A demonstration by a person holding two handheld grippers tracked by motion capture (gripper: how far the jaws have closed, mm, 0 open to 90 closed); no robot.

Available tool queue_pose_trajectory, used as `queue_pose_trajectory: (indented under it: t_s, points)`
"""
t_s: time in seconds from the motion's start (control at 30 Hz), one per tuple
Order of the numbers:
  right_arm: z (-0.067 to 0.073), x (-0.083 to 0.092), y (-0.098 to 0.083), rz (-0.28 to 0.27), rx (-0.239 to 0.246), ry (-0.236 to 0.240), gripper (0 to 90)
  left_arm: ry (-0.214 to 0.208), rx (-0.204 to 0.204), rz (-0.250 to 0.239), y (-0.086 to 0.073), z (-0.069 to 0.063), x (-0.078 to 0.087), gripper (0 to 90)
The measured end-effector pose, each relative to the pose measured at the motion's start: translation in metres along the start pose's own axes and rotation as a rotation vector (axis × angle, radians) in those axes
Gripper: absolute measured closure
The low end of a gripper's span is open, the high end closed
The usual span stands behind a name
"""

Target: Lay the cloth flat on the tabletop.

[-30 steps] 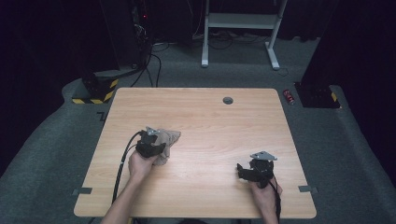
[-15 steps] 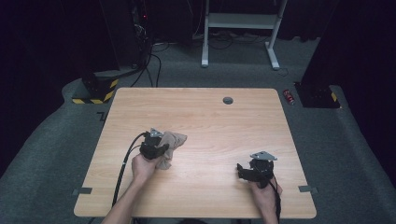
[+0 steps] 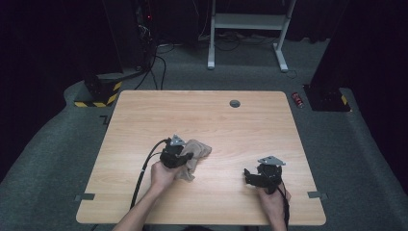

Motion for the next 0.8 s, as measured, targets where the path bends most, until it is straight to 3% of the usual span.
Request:
queue_pose_trajectory:
  t_s: [0.33,0.4,0.8]
  points:
    - [0.0,0.0,0.0,0.0,0.001,0.0,12.8,-0.056,-0.033,-0.008,0.014,-0.032,-0.022,85.0]
    - [0.0,0.0,0.0,0.0,0.0,0.0,12.8,-0.063,-0.024,-0.011,0.017,-0.035,-0.026,85.0]
    - [0.0,0.0,0.0,0.0,0.001,0.0,12.8,-0.051,-0.021,-0.015,0.02,-0.039,-0.039,81.2]
Point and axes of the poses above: each handheld gripper's, and its own axes: x roughly backward along the jaws, y roughly out of its top, z roughly to its left, the point moved 8 cm from there along -x, roughly forward along the jaws, and after that the axes turned 3 degrees about -x, right-handed, at the moved point
